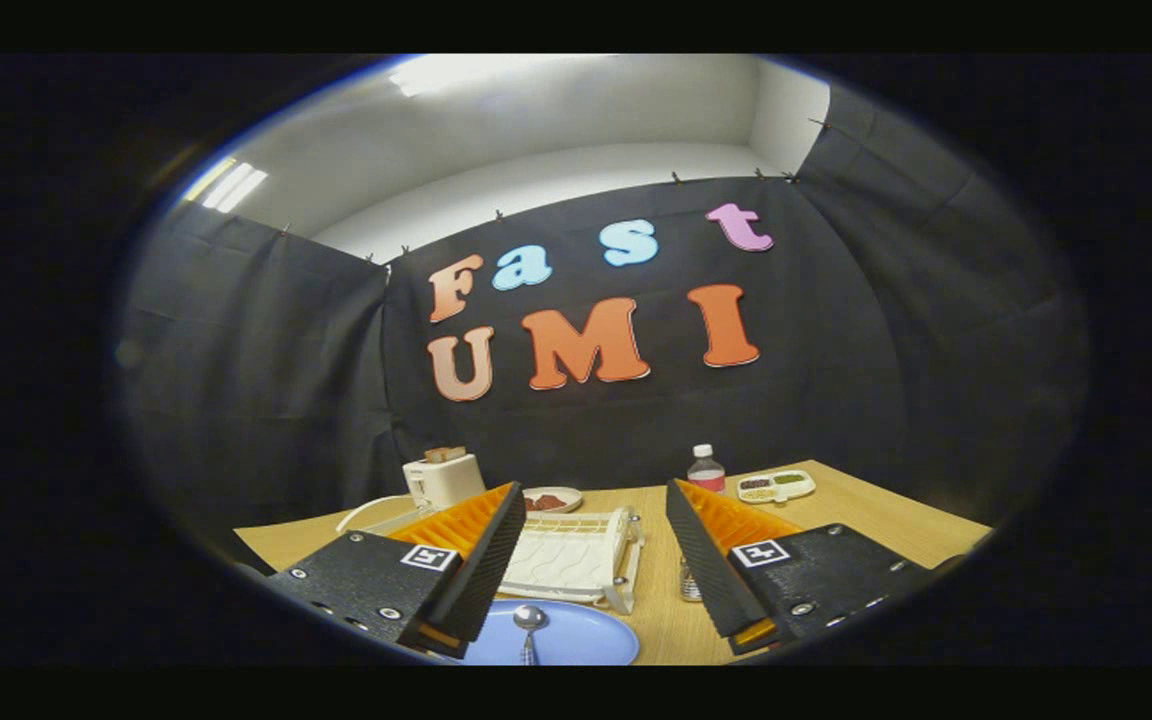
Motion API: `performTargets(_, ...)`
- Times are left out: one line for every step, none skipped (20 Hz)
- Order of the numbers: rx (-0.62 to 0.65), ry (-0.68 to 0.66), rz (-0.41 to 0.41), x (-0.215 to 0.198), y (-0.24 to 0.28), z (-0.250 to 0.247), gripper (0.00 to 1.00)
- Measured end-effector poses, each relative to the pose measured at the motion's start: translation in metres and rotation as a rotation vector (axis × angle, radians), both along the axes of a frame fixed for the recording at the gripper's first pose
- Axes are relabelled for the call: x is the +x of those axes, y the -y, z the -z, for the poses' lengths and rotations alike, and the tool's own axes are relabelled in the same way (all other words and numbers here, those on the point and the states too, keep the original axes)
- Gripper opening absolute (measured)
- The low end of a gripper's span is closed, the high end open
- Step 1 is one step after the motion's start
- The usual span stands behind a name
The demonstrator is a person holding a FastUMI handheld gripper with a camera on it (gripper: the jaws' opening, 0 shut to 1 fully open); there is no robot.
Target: Take the plate from the dish rack, then take the spoon from the basket and place it into the plate.
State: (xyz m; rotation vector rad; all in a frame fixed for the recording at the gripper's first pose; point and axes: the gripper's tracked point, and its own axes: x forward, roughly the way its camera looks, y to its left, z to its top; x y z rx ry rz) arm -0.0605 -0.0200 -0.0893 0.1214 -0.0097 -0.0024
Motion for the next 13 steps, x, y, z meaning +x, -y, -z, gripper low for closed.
performTargets(-0.009,0.0,0.007,0.002,-0.001,-0.002,0.84)
performTargets(-0.02,0.001,0.014,0.003,-0.001,-0.003,0.85)
performTargets(-0.03,0.004,0.019,0.006,-0.002,-0.005,0.85)
performTargets(-0.041,-0.001,0.02,0.008,-0.005,-0.006,0.85)
performTargets(-0.052,-0.006,0.019,0.009,-0.008,-0.005,0.87)
performTargets(-0.063,-0.006,0.021,0.01,-0.01,-0.008,0.89)
performTargets(-0.073,0.003,0.026,0.011,-0.01,-0.013,0.91)
performTargets(-0.08,0.014,0.033,0.012,-0.009,-0.017,0.92)
performTargets(-0.086,0.022,0.038,0.013,-0.011,-0.019,0.93)
performTargets(-0.091,0.029,0.042,0.014,-0.011,-0.022,0.93)
performTargets(-0.099,0.032,0.045,0.015,-0.012,-0.024,0.94)
performTargets(-0.105,0.036,0.051,0.016,-0.012,-0.026,0.94)
performTargets(-0.112,0.037,0.056,0.017,-0.011,-0.026,0.95)
